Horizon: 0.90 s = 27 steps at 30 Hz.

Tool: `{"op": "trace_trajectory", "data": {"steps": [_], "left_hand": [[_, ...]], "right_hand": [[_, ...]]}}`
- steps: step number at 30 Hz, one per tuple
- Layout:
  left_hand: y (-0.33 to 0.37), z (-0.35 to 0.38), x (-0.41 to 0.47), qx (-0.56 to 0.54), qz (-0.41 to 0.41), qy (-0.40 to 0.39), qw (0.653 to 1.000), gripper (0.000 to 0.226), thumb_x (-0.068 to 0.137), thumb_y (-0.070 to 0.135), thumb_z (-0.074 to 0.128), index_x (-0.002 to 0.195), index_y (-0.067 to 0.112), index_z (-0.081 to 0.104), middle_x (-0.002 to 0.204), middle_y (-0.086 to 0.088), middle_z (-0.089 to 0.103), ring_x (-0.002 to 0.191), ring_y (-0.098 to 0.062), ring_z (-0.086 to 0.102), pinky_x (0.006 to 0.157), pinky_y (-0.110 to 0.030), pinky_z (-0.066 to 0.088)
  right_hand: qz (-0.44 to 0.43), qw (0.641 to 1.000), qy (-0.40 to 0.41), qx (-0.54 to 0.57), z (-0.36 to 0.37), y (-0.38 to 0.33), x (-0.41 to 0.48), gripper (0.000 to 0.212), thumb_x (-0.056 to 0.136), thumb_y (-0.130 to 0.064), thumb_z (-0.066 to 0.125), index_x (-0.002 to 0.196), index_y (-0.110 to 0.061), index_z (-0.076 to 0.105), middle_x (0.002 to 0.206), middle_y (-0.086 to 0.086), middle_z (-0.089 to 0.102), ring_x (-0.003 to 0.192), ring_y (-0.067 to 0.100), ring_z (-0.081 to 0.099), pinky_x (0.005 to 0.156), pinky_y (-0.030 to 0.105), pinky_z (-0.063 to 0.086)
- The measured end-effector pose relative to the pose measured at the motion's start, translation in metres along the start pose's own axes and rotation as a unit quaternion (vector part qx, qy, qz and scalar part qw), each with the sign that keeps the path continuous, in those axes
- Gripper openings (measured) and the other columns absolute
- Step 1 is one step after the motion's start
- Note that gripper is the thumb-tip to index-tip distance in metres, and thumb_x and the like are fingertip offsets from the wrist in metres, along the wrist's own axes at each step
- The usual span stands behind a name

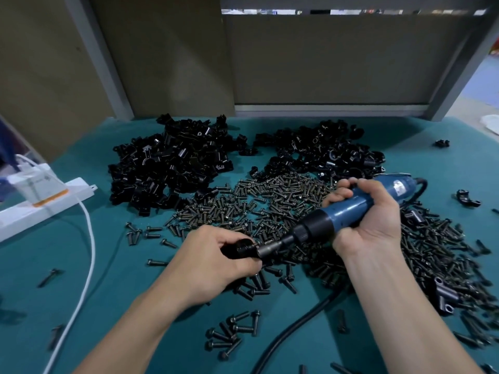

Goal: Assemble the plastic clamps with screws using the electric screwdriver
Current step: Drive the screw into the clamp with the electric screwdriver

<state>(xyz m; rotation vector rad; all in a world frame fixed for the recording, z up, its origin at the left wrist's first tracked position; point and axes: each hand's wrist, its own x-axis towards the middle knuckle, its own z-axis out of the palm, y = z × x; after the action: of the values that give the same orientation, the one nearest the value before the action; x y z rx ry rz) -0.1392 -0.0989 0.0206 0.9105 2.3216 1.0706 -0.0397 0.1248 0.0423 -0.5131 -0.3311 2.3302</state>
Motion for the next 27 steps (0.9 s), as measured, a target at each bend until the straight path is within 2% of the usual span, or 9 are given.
{"op": "trace_trajectory", "data": {"steps": [2, 5, 12, 16, 20, 22, 27], "left_hand": [[0.0008, -0.0011, -0.0005, -0.022, 0.007, -0.007, 1.000, 0.016, 0.077, 0.052, 0.086, 0.089, 0.044, 0.079, 0.077, 0.006, 0.074, 0.064, -0.014, 0.065, 0.065, -0.030, 0.045], [0.0010, -0.0038, -0.0004, -0.040, 0.006, -0.028, 0.999, 0.015, 0.079, 0.048, 0.086, 0.085, 0.035, 0.081, 0.067, 0.009, 0.070, 0.059, -0.005, 0.059, 0.065, -0.030, 0.046], [-0.0029, -0.0050, 0.0009, -0.033, -0.003, -0.062, 0.998, 0.019, 0.081, 0.045, 0.085, 0.083, 0.027, 0.081, 0.063, 0.003, 0.064, 0.057, -0.013, 0.052, 0.061, -0.031, 0.038], [-0.0028, -0.0068, 0.0009, -0.039, -0.001, -0.065, 0.997, 0.021, 0.080, 0.044, 0.085, 0.082, 0.024, 0.081, 0.073, -0.012, 0.071, 0.060, -0.015, 0.054, 0.063, -0.032, 0.040], [-0.0014, -0.0072, -0.0001, -0.045, 0.007, -0.079, 0.996, 0.018, 0.081, 0.041, 0.086, 0.081, 0.024, 0.081, 0.076, -0.014, 0.072, 0.061, -0.016, 0.056, 0.064, -0.033, 0.042], [-0.0013, -0.0079, -0.0001, -0.046, 0.012, -0.088, 0.995, 0.020, 0.080, 0.043, 0.085, 0.082, 0.024, 0.081, 0.074, -0.012, 0.072, 0.062, -0.016, 0.057, 0.065, -0.033, 0.042], [-0.0026, -0.0076, 0.0005, -0.025, 0.012, -0.107, 0.994, 0.018, 0.081, 0.045, 0.084, 0.076, 0.027, 0.079, 0.060, 0.006, 0.059, 0.056, -0.013, 0.048, 0.060, -0.031, 0.036]], "right_hand": [[-0.012, 1.000, 0.005, 0.009, -0.0012, -0.0020, 0.0020, 0.007, 0.088, -0.006, 0.060, 0.084, -0.009, 0.055, 0.073, 0.006, 0.061, 0.052, 0.011, 0.052, 0.056, 0.022, 0.048], [-0.018, 1.000, 0.002, 0.016, -0.0020, -0.0011, 0.0015, 0.007, 0.089, -0.007, 0.059, 0.083, -0.009, 0.056, 0.072, 0.005, 0.061, 0.052, 0.011, 0.052, 0.056, 0.022, 0.048], [-0.022, 0.999, 0.009, 0.029, -0.0013, -0.0009, 0.0014, 0.006, 0.088, -0.006, 0.060, 0.084, -0.009, 0.056, 0.072, 0.004, 0.061, 0.053, 0.011, 0.053, 0.057, 0.022, 0.048], [-0.025, 0.999, 0.010, 0.034, -0.0025, -0.0035, 0.0019, 0.008, 0.087, -0.005, 0.061, 0.084, -0.009, 0.055, 0.072, 0.005, 0.060, 0.053, 0.011, 0.053, 0.058, 0.023, 0.048], [-0.027, 0.999, 0.013, 0.027, -0.0035, -0.0040, 0.0022, 0.008, 0.088, -0.005, 0.060, 0.083, -0.009, 0.055, 0.071, 0.004, 0.060, 0.053, 0.011, 0.052, 0.058, 0.023, 0.047], [-0.028, 0.999, 0.013, 0.022, -0.0032, -0.0026, 0.0024, 0.008, 0.088, -0.005, 0.059, 0.083, -0.009, 0.055, 0.071, 0.004, 0.059, 0.053, 0.011, 0.052, 0.058, 0.023, 0.047], [-0.025, 1.000, 0.000, 0.019, -0.0027, 0.0009, 0.0014, 0.010, 0.087, -0.005, 0.060, 0.082, -0.010, 0.054, 0.071, 0.005, 0.059, 0.053, 0.011, 0.052, 0.057, 0.023, 0.048]]}}
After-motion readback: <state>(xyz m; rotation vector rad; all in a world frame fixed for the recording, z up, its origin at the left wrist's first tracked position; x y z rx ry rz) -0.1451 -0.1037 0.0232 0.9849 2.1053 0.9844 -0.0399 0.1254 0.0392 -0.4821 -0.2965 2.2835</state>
